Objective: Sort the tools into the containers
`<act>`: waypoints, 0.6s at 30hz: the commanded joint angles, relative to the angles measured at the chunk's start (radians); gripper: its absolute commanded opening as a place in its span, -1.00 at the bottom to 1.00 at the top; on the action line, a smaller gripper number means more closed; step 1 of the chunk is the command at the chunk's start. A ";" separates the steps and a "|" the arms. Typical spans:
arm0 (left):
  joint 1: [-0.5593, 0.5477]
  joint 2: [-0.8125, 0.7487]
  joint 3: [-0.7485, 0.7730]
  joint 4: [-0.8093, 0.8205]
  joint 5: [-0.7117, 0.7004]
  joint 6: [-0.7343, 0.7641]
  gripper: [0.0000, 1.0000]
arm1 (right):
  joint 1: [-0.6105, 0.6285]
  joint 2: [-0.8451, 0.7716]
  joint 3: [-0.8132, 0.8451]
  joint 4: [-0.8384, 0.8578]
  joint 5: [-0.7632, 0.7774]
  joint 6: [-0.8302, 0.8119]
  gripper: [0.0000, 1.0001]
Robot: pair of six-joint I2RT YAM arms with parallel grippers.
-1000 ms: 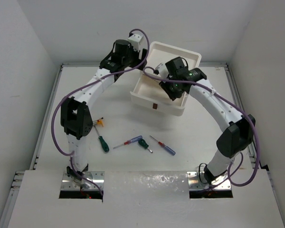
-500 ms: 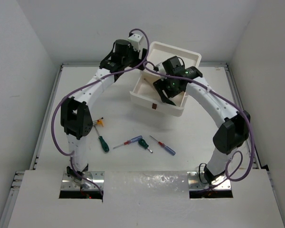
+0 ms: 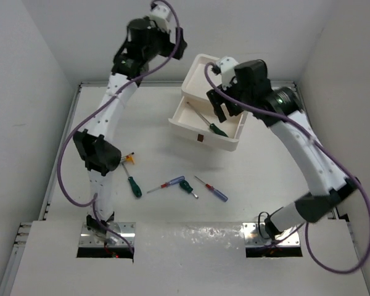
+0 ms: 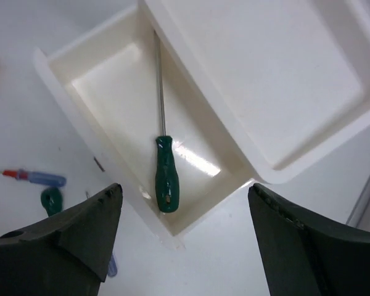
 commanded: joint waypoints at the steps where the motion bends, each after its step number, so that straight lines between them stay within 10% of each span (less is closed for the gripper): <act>1: 0.130 -0.173 0.050 0.017 0.039 0.044 0.74 | 0.104 -0.197 -0.081 0.123 0.085 0.061 0.59; 8: 0.486 -0.391 -0.255 -0.208 0.087 0.088 0.61 | 0.537 -0.026 -0.302 0.096 0.194 -0.036 0.65; 12: 0.763 -0.544 -0.549 -0.210 0.202 0.074 0.60 | 0.597 0.036 -0.427 0.215 0.049 0.036 0.64; 18: 0.822 -0.700 -0.884 -0.136 0.174 0.115 0.62 | 0.597 0.111 -0.662 0.413 0.050 0.210 0.68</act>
